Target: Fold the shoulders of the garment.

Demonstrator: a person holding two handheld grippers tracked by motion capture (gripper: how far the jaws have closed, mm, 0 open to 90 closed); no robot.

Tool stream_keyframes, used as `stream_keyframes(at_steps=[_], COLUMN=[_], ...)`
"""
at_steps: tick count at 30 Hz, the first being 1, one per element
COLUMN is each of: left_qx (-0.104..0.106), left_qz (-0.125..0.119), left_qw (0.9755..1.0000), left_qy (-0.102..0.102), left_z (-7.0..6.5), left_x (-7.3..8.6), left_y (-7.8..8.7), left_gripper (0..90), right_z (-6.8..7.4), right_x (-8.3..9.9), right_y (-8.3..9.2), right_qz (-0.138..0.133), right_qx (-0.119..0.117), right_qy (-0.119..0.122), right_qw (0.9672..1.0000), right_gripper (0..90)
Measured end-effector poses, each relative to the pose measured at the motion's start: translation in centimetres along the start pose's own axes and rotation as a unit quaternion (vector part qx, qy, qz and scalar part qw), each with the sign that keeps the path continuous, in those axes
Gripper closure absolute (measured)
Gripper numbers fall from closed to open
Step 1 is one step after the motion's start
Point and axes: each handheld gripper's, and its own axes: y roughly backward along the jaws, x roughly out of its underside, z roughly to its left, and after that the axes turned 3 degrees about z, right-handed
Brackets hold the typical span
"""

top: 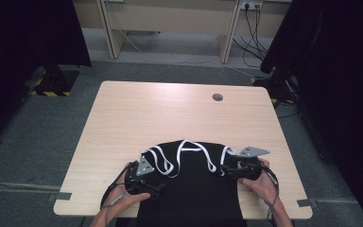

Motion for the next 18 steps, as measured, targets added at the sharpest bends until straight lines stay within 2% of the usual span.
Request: stream_keyframes(at_steps=[2, 5, 18], left_qx=[0.001, 0.001, 0.003], left_qz=[0.0, 0.001, 0.001], left_qw=[1.0, 1.0, 1.0], left_qy=[-0.001, -0.001, -0.003], left_z=[0.1, 0.3, 1.1], left_x=[-0.2, -0.6, -2.2], left_y=[-0.2, -0.5, -2.0], left_gripper=[1.8, 1.7, 1.4], right_z=[-0.3, -0.8, -2.6], right_x=[0.0, -0.2, -0.5], right_y=[0.0, -0.1, -0.3], right_qz=[-0.002, 0.004, 0.003], right_qx=[0.001, 0.02, 0.022], right_qy=[-0.002, 0.007, 0.002], right_qw=[1.0, 0.9998, 0.9997], right_gripper=[37.5, 38.4, 36.9])
